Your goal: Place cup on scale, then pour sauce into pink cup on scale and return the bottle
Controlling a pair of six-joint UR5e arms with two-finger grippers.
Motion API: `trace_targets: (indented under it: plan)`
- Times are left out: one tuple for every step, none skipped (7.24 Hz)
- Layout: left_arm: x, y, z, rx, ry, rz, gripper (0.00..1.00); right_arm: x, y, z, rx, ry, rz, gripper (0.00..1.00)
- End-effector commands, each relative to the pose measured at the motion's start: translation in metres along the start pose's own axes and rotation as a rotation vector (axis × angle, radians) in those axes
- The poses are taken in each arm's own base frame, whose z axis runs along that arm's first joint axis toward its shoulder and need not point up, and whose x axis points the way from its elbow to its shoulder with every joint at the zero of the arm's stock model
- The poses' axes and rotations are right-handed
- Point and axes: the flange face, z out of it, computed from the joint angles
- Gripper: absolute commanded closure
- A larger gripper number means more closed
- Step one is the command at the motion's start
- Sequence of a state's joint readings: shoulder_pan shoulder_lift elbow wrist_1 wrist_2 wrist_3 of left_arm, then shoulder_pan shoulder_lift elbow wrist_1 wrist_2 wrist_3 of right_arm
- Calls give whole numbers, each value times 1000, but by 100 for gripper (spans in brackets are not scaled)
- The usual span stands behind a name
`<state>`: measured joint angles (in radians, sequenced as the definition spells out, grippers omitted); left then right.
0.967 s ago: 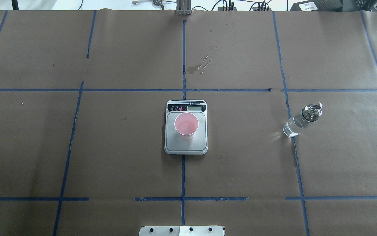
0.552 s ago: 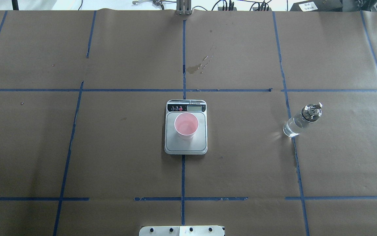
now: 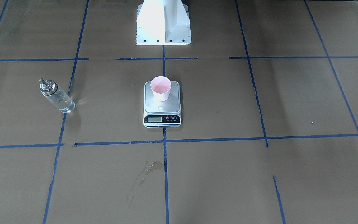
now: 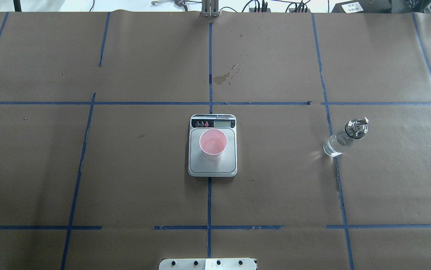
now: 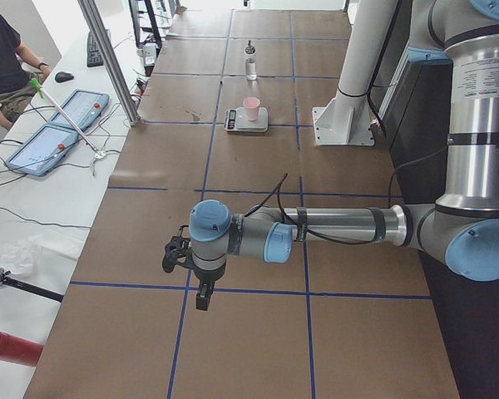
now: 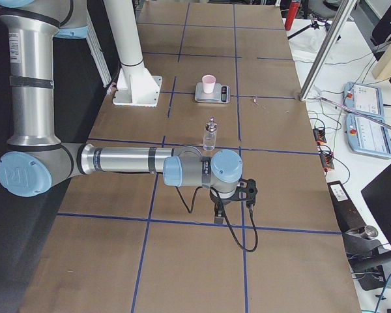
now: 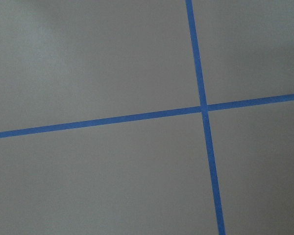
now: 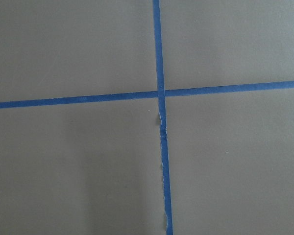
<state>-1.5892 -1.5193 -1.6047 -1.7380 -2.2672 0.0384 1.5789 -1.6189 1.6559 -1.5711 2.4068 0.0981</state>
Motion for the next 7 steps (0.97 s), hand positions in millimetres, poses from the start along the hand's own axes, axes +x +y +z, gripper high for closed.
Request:
trace_targets:
  plan:
    - [-1, 0, 1, -1, 0, -1, 0, 2, 1, -2, 5, -2, 3, 0]
    - [-1, 0, 1, -1, 2, 1, 0, 3, 0, -3, 11, 1, -2, 0]
    - [-1, 0, 1, -1, 0, 0, 0, 2, 0, -4, 19, 3, -17, 0]
    - [-1, 0, 1, -2, 2, 0, 0, 2, 0, -4, 19, 3, -17, 0]
    - [-1, 0, 1, -2, 2, -1, 0, 3, 0, -4, 19, 2, -17, 0]
    - [-1, 0, 1, -2, 2, 0, 0, 5, 1, -4, 19, 3, -25, 0]
    - [-1, 0, 1, -2, 2, 0, 0, 7, 1, -6, 23, 5, -44, 0]
